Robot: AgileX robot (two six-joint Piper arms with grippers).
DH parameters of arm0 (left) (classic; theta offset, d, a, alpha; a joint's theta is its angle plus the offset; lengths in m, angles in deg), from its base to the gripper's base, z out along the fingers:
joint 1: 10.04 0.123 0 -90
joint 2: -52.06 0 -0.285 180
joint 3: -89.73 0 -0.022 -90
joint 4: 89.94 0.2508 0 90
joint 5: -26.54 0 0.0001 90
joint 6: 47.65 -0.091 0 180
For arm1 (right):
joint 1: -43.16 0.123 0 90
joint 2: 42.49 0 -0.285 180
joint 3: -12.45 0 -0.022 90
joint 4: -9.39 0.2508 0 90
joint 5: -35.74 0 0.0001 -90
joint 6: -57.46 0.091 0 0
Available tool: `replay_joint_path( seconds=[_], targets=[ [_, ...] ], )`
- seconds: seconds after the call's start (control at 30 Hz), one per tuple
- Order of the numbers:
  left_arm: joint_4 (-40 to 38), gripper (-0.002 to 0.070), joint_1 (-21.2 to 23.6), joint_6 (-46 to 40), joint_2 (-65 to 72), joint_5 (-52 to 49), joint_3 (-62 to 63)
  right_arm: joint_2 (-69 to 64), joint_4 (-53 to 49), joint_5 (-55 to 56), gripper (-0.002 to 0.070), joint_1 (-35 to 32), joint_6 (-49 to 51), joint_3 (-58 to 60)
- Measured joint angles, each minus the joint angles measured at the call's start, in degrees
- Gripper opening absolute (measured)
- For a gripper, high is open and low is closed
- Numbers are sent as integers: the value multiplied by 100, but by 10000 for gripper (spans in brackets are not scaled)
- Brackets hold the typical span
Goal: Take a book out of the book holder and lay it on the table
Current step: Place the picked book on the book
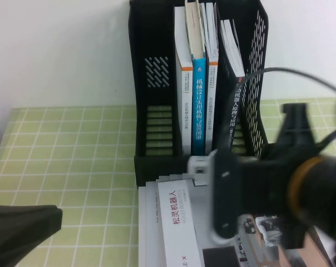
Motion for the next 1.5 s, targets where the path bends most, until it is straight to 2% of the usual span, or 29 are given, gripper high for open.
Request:
replay_joint_path(
  seconds=[0.1, 0.2, 0.37, 0.57, 0.8, 0.87, 0.93, 1.03, 1.1, 1.17, 1.27, 1.37, 1.43, 1.5],
  targets=[
    [-10, -3, 0, 0, 0, 12, 0, -457, -633, -24, 119, 365, 544, 0],
    [-10, -3, 0, 0, 0, -10, 0, -800, -585, 169, 119, 512, 910, 0],
    [-10, -3, 0, 0, 0, -10, 0, -1180, -405, 775, 119, 540, 1546, 556],
    [79, -3, -68, 14, 0, -10, 0, -1281, -742, 1419, 119, 456, 2592, 1380],
    [147, -3, -174, 14, -3, -10, 0, -1281, -1158, 1498, 119, 307, 3512, 1515],
    [163, -3, -174, 14, -3, -10, -4, -1281, -1171, 1486, 144, 286, 3586, 1515],
    [167, -3, -174, 14, -3, -10, -4, -1281, -1144, 1458, 215, 255, 3622, 1515],
    [171, -3, -174, 14, -3, -10, -13, -1281, -584, 1212, 382, 226, 3226, 1349],
    [180, -3, -174, 14, -3, -10, -13, -1254, 281, 1080, 482, 203, 2486, 1176],
    [184, -3, -174, 14, -3, -10, -13, -1120, 1526, 929, 533, 192, 1252, 917],
    [248, -3, -174, 14, -3, -33, -13, -813, 3293, 503, 557, 181, -354, 396],
    [342, -3, -174, 14, -39, -103, -13, -436, 4434, -65, 550, 181, -1283, -357],
    [378, -3, -174, 2, -127, -125, -13, -158, 4749, -363, 515, 181, -1479, -926],
    [398, -3, -174, 2, -258, -125, -13, 77, 4833, -584, 446, 181, -1583, -1559]
  ],
)
